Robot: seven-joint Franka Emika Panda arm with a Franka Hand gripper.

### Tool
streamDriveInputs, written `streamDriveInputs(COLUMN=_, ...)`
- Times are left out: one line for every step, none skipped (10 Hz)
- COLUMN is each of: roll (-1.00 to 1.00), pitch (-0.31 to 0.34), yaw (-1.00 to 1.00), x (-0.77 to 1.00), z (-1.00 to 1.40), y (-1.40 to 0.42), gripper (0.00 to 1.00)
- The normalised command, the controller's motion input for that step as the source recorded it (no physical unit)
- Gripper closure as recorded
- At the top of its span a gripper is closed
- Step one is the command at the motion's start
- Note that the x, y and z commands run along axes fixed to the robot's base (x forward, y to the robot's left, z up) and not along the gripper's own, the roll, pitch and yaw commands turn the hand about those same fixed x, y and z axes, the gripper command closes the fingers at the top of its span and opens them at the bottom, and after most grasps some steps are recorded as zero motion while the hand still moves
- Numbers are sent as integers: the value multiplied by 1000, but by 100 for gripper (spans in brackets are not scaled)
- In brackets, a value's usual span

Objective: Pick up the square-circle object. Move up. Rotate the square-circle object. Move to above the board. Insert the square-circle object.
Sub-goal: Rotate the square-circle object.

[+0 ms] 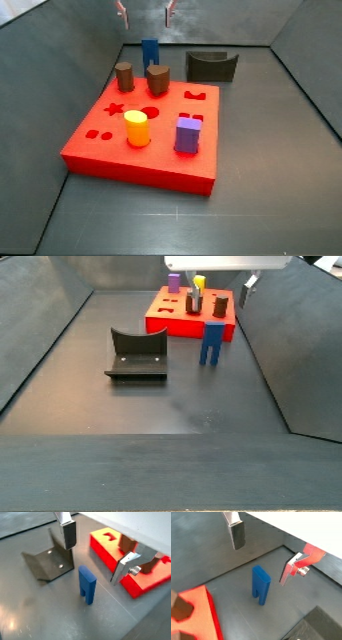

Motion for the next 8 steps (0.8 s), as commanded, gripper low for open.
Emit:
streamDriveInputs(roll=-3, pitch=3, yaw=1000, x=39, z=-75, y=2, gripper=0)
streamDriveInputs(roll=-2, pitch=3, yaw=1000, x=34, z=-56, y=1, gripper=0)
streamDriveInputs(roll=-2, pitch=2, yaw=1000, x=33, z=-45, y=1, gripper=0)
streamDriveInputs(roll=-2, pitch=2, yaw=1000, x=34, z=-43, y=1, gripper=0)
streamDriveInputs(roll=-3, pitch=2, yaw=1000, x=34, z=-41, y=1, gripper=0)
streamDriveInputs(roll=-3, pitch=2, yaw=1000, x=35, z=-39, y=1, gripper=0)
streamDriveInputs(roll=-3, pitch=2, yaw=1000, x=36, z=-38, y=1, gripper=0)
streamDriveInputs(roll=-3, pitch=2, yaw=1000, x=36, z=-37, y=1, gripper=0)
